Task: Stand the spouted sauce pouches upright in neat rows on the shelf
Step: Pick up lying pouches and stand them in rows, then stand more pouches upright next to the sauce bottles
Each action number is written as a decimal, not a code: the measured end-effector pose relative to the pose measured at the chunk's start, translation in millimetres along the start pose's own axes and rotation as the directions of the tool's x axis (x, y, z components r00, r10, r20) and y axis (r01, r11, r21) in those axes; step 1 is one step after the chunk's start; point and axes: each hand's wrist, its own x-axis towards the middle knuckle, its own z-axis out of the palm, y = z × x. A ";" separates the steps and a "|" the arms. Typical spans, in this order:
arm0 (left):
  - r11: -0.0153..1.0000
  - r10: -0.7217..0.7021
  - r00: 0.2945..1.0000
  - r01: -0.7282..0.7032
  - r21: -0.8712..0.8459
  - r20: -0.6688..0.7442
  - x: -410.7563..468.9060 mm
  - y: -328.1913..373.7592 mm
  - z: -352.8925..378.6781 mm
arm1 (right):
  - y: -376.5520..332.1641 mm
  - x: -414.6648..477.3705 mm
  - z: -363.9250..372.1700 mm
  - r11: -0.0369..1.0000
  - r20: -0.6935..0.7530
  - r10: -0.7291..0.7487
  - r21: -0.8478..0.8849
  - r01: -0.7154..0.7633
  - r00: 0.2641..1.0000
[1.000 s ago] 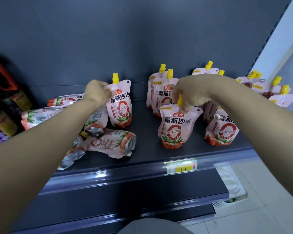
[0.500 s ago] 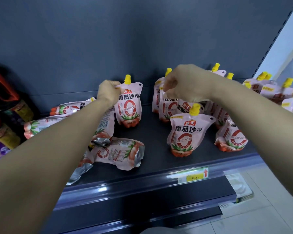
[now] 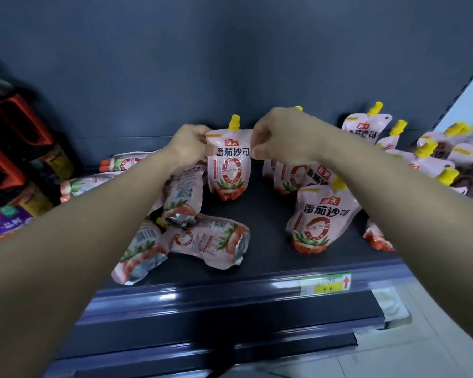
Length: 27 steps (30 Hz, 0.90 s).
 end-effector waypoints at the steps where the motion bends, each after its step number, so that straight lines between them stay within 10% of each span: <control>1: 1.000 -0.009 1.000 0.009 -0.014 -0.011 -3.4 0.9 -3.4 | -2.8 1.7 0.5 1.000 0.008 -0.003 -0.004 0.003 1.000; 18: 0.949 -0.122 0.851 0.251 0.191 -0.510 -116.0 -13.5 -76.3 | -66.8 46.7 57.5 0.956 0.292 -0.209 -0.138 0.257 0.933; 27: 0.880 -0.171 0.803 0.385 0.278 -0.571 -136.3 -39.4 -92.5 | -60.4 74.7 95.4 0.987 0.274 -0.075 -0.114 0.110 0.959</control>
